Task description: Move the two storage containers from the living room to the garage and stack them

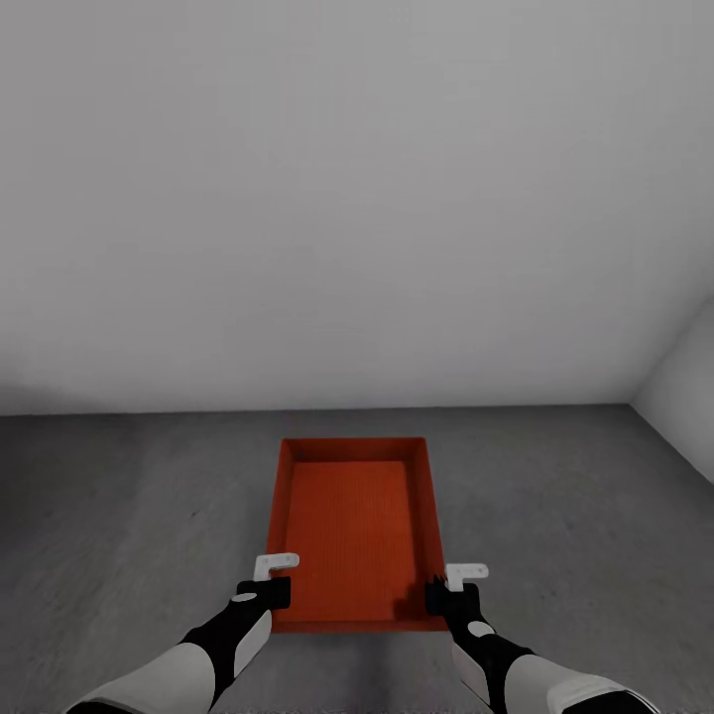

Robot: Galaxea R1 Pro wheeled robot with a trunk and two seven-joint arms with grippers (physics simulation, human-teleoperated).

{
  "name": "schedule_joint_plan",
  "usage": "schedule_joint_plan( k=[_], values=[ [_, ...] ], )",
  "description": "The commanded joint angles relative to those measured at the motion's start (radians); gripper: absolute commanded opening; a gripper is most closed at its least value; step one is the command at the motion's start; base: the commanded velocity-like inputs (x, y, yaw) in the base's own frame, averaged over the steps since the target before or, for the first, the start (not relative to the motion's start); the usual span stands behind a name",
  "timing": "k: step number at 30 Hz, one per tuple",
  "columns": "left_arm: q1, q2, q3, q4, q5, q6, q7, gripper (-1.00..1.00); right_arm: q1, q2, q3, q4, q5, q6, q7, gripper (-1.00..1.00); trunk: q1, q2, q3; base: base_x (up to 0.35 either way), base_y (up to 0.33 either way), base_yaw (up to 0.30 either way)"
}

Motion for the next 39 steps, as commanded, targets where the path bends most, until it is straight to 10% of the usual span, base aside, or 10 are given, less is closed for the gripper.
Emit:
schedule_joint_plan(
  k=[1, 39],
  values=[
    [-0.001, 0.017, 0.014, -0.005, -0.009, -0.021, 0.012, -1.0, -0.001, -0.013, -0.055, 0.003, -0.031, -0.006, -0.001, -1.0, 0.0, -0.001, -0.003, 0.0, 0.0, 0.0],
    [-0.001, 0.017, 0.013, -0.001, -0.009, -0.021, 0.012, -1.0, -0.001, -0.013, -0.055, 0.003, -0.031, -0.006, -0.001, -1.0, 0.0, -0.001, -0.028, 0.107, 0.0, 0.0]
  ],
)
